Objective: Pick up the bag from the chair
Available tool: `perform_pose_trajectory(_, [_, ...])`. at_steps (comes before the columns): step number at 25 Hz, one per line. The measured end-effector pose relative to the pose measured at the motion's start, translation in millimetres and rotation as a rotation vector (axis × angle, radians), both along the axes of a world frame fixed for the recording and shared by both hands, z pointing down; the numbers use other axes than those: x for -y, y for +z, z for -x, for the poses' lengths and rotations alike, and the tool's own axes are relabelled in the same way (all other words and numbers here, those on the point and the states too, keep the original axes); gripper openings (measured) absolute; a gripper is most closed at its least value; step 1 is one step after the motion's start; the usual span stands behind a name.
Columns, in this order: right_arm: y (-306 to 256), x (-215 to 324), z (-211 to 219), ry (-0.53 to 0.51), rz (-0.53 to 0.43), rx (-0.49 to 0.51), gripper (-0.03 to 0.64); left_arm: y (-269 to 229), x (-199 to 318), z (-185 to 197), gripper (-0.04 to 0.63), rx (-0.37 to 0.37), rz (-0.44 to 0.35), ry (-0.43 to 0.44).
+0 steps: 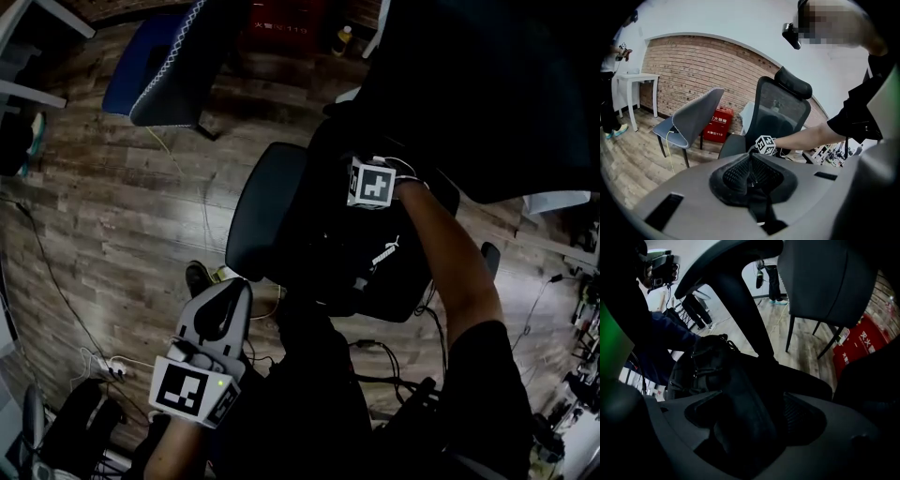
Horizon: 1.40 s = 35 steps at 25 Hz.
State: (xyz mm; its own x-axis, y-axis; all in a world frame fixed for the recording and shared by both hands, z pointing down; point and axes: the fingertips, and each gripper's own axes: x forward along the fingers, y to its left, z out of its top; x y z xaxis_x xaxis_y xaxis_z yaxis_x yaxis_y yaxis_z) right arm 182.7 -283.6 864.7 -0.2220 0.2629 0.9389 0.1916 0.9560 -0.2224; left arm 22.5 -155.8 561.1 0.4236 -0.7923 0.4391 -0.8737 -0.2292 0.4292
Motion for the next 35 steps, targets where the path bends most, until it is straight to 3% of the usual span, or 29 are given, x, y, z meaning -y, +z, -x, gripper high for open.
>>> perform_pose_trajectory(2, [6.0, 3.1, 2.4, -0.055, -0.006, -0.028, 0.399, 6.7, -1.0, 0.0, 0.011, 0.003, 0.013, -0.001])
perform_pose_trajectory(10, [15.9, -0.3, -2.1, -0.062, 0.114, -0.087, 0.396, 17.4, -8.9, -9.3, 0.011, 0.006, 0.031, 0.023])
perform_pose_trajectory(15, [19.0, -8.0, -14.0, -0.081, 0.186, -0.171, 0.331, 20.9, -11.4, -18.7, 0.011, -0.006, 0.049, 0.034])
perform_pose_trajectory(20, [25.1, -10.8, -28.1, -0.063, 0.246, -0.300, 0.182, 25.6, -20.2, -26.1, 0.011, -0.020, 0.069, 0.051])
perform_pose_trajectory(22, [25.4, -13.7, -29.0, -0.010, 0.261, -0.290, 0.105, 25.9, -22.7, -25.3, 0.011, -0.025, 0.075, 0.054])
perform_pose_trajectory(24, [20.8, -18.6, -28.9, 0.023, 0.280, -0.262, 0.083, 26.0, -25.9, -22.5, 0.011, -0.027, 0.083, 0.053])
perform_pose_trajectory(35, [-28.6, -38.7, -37.4, 0.097, 0.239, -0.221, 0.057, 5.7, -26.1, -13.4, 0.011, 0.010, 0.042, 0.102])
